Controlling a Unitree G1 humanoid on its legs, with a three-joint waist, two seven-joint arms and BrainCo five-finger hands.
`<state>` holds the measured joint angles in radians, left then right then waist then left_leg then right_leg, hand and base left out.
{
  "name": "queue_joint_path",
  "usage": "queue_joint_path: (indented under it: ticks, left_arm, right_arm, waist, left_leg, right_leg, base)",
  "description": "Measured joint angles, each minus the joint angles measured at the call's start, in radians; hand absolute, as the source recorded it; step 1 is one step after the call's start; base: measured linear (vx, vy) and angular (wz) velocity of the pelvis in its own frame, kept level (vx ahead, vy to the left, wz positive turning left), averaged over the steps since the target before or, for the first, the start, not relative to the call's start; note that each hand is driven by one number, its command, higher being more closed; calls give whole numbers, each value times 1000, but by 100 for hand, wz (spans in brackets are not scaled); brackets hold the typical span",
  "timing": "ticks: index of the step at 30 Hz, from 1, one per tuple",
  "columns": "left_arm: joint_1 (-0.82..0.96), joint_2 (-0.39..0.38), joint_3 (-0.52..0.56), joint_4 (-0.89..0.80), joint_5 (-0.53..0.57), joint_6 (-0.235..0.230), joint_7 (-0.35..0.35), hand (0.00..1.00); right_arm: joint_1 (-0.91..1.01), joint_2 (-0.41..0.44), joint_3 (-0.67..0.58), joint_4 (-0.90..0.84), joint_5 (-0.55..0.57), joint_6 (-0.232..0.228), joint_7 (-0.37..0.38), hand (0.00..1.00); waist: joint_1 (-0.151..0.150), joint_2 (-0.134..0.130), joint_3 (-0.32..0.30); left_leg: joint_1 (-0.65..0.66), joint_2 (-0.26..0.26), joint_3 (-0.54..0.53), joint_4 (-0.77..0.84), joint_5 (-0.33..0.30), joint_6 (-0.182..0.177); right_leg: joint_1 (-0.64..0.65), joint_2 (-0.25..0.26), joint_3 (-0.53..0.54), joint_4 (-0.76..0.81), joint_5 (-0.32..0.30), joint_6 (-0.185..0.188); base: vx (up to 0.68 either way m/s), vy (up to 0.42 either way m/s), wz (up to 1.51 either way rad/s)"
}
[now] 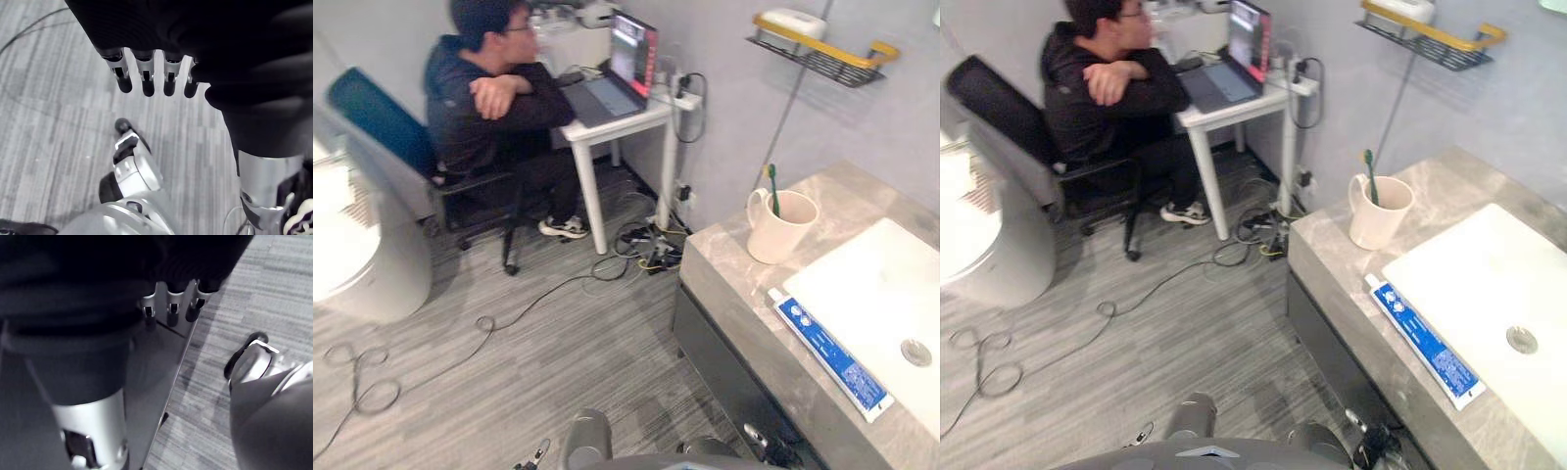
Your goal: Organize washtable
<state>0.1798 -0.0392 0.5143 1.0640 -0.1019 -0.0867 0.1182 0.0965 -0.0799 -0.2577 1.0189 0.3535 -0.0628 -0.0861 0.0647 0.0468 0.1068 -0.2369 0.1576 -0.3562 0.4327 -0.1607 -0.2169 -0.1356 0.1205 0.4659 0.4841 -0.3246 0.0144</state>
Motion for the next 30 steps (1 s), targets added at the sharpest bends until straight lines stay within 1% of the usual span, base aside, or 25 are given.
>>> queue_joint_path:
  ticks: [1,2,3,5,6,7,8,9,10,11,12,13,14,15,16,17,18,19,22,23,25,27,28,29,30]
  left_arm:
    - [12,-6,-6,2,0,0,1,0]
    - [13,8,-10,5,3,0,0,0]
    - [4,19,-17,3,8,-1,1,0]
    - [-11,34,-49,3,18,-3,1,0]
    - [-31,54,-94,2,50,-3,-2,0]
    - [-42,58,-111,2,52,-4,-3,0]
    - [-66,61,-133,1,54,-5,-5,0]
    - [-85,61,-147,-7,68,-6,-5,0]
    - [-96,61,-154,-8,73,-7,-5,0]
    - [-112,58,-156,-8,73,-7,-7,0]
    - [-116,55,-158,-8,73,-7,-7,0]
    - [-121,50,-164,-6,69,-7,-6,0]
    - [-118,50,-171,-3,68,-5,-4,0]
    - [-110,58,-185,4,67,-3,-2,0]
    - [-109,65,-208,15,65,-3,0,0]
    - [-115,62,-222,31,62,-1,-1,0]
    - [-123,55,-248,46,44,2,-2,0]
    - [-123,52,-271,45,36,2,-1,0]
    - [-118,55,-283,44,32,0,-2,0]
    - [-120,55,-289,44,31,0,-4,0]
    - [-127,60,-297,44,31,0,-5,0]
    - [-133,77,-316,44,32,-2,-11,0]
    - [-142,88,-318,41,32,-2,-14,0]
    - [-147,93,-313,27,31,-3,-18,0]
    - [-148,93,-303,13,29,-7,-18,0]
  right_arm:
    - [1,-5,3,-3,0,0,0,0]
    - [1,3,26,-3,-1,2,0,0]
    - [14,6,32,-4,-1,2,5,0]
    - [8,19,20,-6,0,2,9,0]
    - [1,24,12,-6,0,2,9,0]
    - [-1,25,11,-6,0,3,10,0]
    - [-3,28,9,-7,0,5,10,0]
    - [-21,29,6,-7,0,8,11,0]
    - [-24,29,2,-6,0,10,11,0]
    - [-25,32,-7,-6,-1,10,11,0]
    - [-26,32,-12,-6,-2,9,11,0]
    - [-27,32,-24,-2,-21,9,12,0]
    - [-29,31,-25,3,-25,9,12,0]
    - [-36,29,-23,16,-32,10,12,0]
    - [-47,21,-20,35,-35,9,12,0]
    - [-52,13,-19,49,-43,10,13,0]
    - [-46,-1,-20,71,-65,10,11,0]
    - [-46,-20,-19,98,-70,18,10,0]
    - [-64,-26,-20,123,-71,26,11,0]
    - [-66,-27,-25,123,-70,25,14,0]
    - [-64,-25,-30,123,-70,25,18,0]
    - [-62,-17,-30,124,-70,25,22,0]
    - [-68,-11,-29,127,-70,24,24,0]
    - [-73,-9,-30,129,-70,22,28,0]
    - [-72,-10,-30,131,-70,21,30,0]
  waist:
    - [-2,13,-11]
    - [-7,-14,-31]
    - [-20,-29,-53]
    - [-26,-37,-64]
    - [-26,-39,-67]
    - [-25,-39,-67]
    - [-26,-34,-67]
    - [-27,-27,-63]
    - [-28,-25,-61]
    - [-31,-30,-64]
    - [-30,-30,-63]
    - [-26,-29,-63]
    - [-24,-29,-63]
    - [-25,-31,-61]
    - [-26,-39,-57]
    - [-29,-26,-52]
    - [-32,-19,-37]
    - [-24,-10,-37]
    - [-20,-4,-41]
    - [-21,-7,-38]
    - [-23,-12,-32]
    - [-23,-25,-22]
    - [-23,-33,1]
    - [-21,-35,32]
    - [-14,-34,42]
  left_leg:
    - [19,6,34,-39,-3,-2]
    - [40,-20,116,-28,-46,8]
    - [40,-40,160,-5,-70,46]
    - [48,-49,224,7,-91,76]
    - [68,-49,301,1,-104,99]
    - [77,-48,332,-4,-108,105]
    - [90,-43,395,-14,-111,116]
    - [101,-32,456,-23,-111,135]
    - [110,-27,488,-30,-109,142]
    - [126,-17,551,-43,-107,149]
    - [139,-12,580,-53,-107,151]
    - [179,0,653,-87,-100,158]
    - [195,3,679,-102,-95,153]
    - [216,4,717,-120,-86,143]
    - [225,-4,733,-132,-77,143]
    - [232,-4,723,-147,-64,143]
    - [247,-15,671,-202,-25,156]
    - [254,-16,634,-243,6,153]
    - [269,1,592,-286,31,146]
    - [284,11,592,-290,35,140]
    - [296,15,589,-287,40,133]
    - [288,21,582,-250,38,130]
    - [258,33,565,-170,22,116]
    - [207,48,545,-29,6,118]
    - [159,62,526,85,7,119]
  right_leg:
    - [0,4,23,7,-13,11]
    - [3,-31,76,22,-29,40]
    - [15,-63,105,-26,-11,68]
    - [12,-92,134,-60,34,85]
    - [-1,-110,156,-83,81,90]
    - [-7,-116,156,-94,103,91]
    - [-23,-129,141,-113,148,89]
    - [-45,-140,82,-125,190,81]
    - [-60,-150,22,-116,194,71]
    - [-93,-188,-166,-60,182,52]
    - [-100,-212,-275,-30,173,37]
    - [-80,-276,-539,24,147,-4]
    - [-64,-296,-621,25,136,-9]
    - [-30,-318,-736,-16,111,2]
    - [-14,-312,-781,-93,109,26]
    - [-4,-296,-774,-115,124,32]
    - [18,-267,-758,-174,154,32]
    - [31,-245,-745,-224,181,26]
    - [59,-204,-728,-319,230,15]
    - [93,-178,-728,-379,264,10]
    - [135,-166,-727,-435,294,9]
    - [144,-165,-726,-441,297,9]
    - [149,-164,-723,-437,285,1]
    - [156,-166,-715,-428,282,-3]
    - [156,-162,-696,-417,279,-3]
  base:
    - [379,333,-131]
    - [336,295,-104]
    - [354,299,-110]
    - [231,236,-105]
    - [164,204,-124]
    - [170,223,-161]
    - [107,151,-147]
    - [91,112,-145]
    - [67,49,-140]
    - [12,31,-112]
    - [-22,51,-153]
    - [-45,38,-128]
    - [-8,-72,-154]
    - [-34,-179,-126]
    - [-39,-208,-109]
    - [-88,-184,-58]
    - [-93,-156,-33]
    - [-102,-139,-28]
    - [-60,-93,-33]
    - [-27,-49,-14]
    - [-40,-12,-6]
    - [-48,-9,1]
    - [-127,-16,0]
    - [-208,-20,-13]
    - [-206,-2,-28]
